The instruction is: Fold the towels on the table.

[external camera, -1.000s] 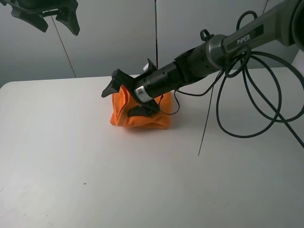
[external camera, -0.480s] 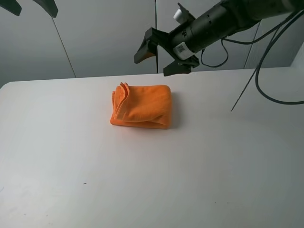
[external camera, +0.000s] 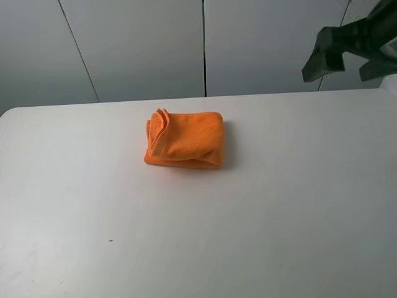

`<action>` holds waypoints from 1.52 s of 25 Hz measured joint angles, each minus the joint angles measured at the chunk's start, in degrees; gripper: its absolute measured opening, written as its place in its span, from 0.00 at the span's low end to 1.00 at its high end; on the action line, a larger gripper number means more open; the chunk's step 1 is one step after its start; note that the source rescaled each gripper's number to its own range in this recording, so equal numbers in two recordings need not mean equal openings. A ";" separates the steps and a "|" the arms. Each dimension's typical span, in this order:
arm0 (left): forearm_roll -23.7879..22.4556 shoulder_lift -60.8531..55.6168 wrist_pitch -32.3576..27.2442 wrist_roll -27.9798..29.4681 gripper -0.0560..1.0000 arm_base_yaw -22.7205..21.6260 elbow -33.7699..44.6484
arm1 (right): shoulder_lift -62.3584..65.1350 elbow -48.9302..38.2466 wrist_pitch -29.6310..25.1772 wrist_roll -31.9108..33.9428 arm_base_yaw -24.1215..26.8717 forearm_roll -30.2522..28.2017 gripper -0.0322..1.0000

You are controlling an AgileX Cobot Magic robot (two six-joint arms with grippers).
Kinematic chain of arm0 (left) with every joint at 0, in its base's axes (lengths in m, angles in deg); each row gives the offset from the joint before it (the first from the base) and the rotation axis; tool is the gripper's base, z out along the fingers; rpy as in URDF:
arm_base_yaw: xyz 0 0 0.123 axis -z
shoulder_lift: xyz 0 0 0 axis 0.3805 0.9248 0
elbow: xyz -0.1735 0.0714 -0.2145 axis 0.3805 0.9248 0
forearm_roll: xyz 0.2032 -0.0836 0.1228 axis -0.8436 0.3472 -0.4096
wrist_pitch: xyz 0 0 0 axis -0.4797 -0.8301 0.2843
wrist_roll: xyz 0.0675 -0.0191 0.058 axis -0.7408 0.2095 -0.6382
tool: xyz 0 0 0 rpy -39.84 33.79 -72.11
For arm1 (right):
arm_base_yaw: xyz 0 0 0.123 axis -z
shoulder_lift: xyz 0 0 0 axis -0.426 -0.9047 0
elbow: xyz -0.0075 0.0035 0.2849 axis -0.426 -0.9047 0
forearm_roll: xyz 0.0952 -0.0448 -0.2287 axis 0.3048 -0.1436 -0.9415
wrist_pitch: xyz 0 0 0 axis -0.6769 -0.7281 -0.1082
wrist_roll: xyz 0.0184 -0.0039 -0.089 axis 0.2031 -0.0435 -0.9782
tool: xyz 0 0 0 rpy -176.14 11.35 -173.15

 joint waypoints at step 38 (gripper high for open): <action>-0.59 -60.31 -2.08 -3.43 1.00 0.00 36.35 | 67.54 -26.11 -16.25 -1.82 0.00 -6.10 1.00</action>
